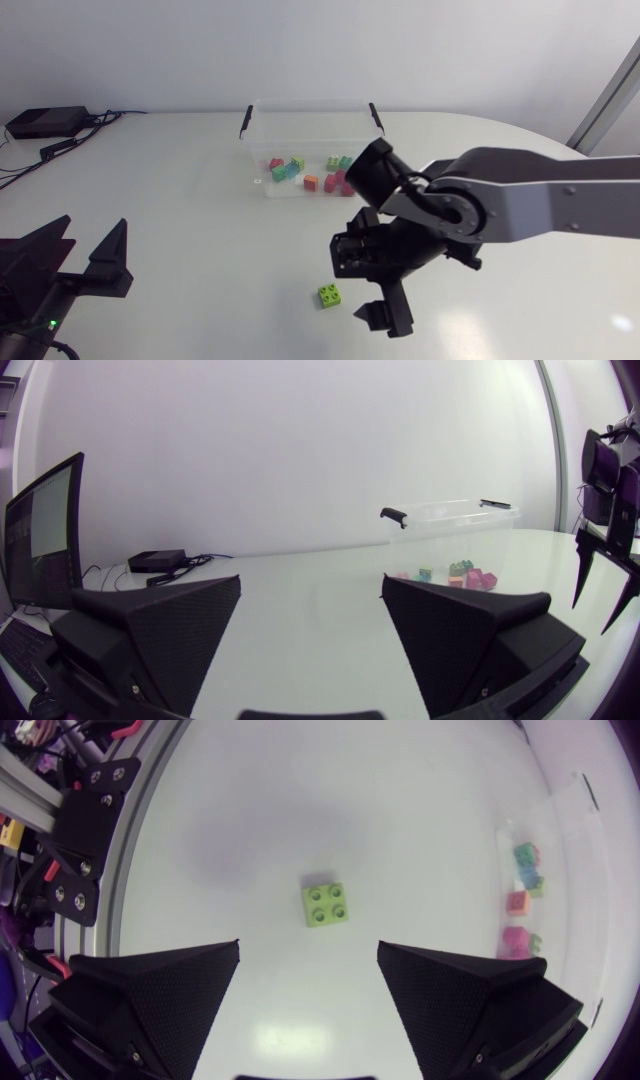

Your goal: Place the duplo bricks in the container

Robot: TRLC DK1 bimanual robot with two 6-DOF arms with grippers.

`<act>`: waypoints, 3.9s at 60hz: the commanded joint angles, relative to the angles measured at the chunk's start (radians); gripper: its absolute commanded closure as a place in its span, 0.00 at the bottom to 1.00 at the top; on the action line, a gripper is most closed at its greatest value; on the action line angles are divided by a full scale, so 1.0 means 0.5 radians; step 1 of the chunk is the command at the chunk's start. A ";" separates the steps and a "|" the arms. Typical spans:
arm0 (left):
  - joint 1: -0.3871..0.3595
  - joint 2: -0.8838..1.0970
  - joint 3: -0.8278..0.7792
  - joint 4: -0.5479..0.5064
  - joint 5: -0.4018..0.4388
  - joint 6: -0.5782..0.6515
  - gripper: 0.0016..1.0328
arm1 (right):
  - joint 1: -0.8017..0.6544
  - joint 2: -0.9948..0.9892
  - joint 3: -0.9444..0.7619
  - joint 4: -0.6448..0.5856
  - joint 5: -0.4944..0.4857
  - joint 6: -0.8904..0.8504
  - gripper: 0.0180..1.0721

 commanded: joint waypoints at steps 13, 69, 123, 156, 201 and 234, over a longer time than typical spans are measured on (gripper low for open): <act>-0.011 -0.020 -0.035 -0.003 0.038 0.039 0.04 | 0.110 0.285 0.075 0.213 -0.024 -0.140 0.05; -0.029 -0.020 -0.032 -0.013 0.053 0.036 0.04 | 0.061 0.616 0.149 0.259 -0.009 -0.131 0.64; -0.035 -0.020 -0.032 -0.013 0.053 0.036 0.04 | -0.307 -0.043 0.698 0.302 0.534 0.915 0.74; -0.014 -0.020 -0.035 -0.007 0.053 0.036 0.04 | -0.466 0.361 0.968 0.943 0.862 1.235 0.74; -0.014 -0.020 -0.035 -0.007 0.053 0.036 0.04 | -0.512 0.742 1.204 1.066 0.868 1.345 0.04; -0.014 -0.020 -0.035 -0.007 0.053 0.036 0.04 | -0.755 -0.019 1.161 0.639 1.365 1.428 0.04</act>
